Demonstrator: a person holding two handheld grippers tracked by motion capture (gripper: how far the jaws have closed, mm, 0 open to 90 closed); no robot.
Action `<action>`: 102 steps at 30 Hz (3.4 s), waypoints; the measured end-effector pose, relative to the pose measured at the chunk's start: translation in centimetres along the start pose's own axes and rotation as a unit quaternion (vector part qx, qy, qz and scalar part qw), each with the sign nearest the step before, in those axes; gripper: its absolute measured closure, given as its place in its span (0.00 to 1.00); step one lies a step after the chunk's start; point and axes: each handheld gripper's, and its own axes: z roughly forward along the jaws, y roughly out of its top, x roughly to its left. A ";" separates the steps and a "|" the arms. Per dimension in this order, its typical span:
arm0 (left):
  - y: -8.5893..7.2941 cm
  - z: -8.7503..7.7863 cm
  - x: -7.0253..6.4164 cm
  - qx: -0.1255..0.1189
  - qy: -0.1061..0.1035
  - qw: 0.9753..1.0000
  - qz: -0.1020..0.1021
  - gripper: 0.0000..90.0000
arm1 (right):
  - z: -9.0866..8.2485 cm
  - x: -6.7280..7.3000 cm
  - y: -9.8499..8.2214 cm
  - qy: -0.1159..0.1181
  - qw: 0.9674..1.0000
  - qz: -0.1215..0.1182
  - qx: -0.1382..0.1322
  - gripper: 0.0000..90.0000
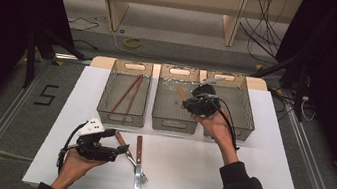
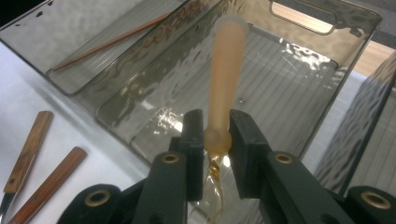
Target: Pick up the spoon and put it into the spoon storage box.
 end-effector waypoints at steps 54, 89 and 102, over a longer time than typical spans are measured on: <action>0.1 0.2 0.4 0.007 -0.002 1.000 -0.002 0.22 | 2.5 -0.3 2.8 -0.009 1.000 0.002 0.008 0.57; 3.9 4.6 0.9 0.085 -0.021 0.996 0.016 0.28 | -7.2 0.7 -13.6 0.066 0.993 0.027 -0.090 0.39; 4.5 6.0 0.9 0.110 -0.024 0.993 0.038 0.30 | -8.3 0.6 -16.4 0.051 0.994 0.025 -0.091 0.36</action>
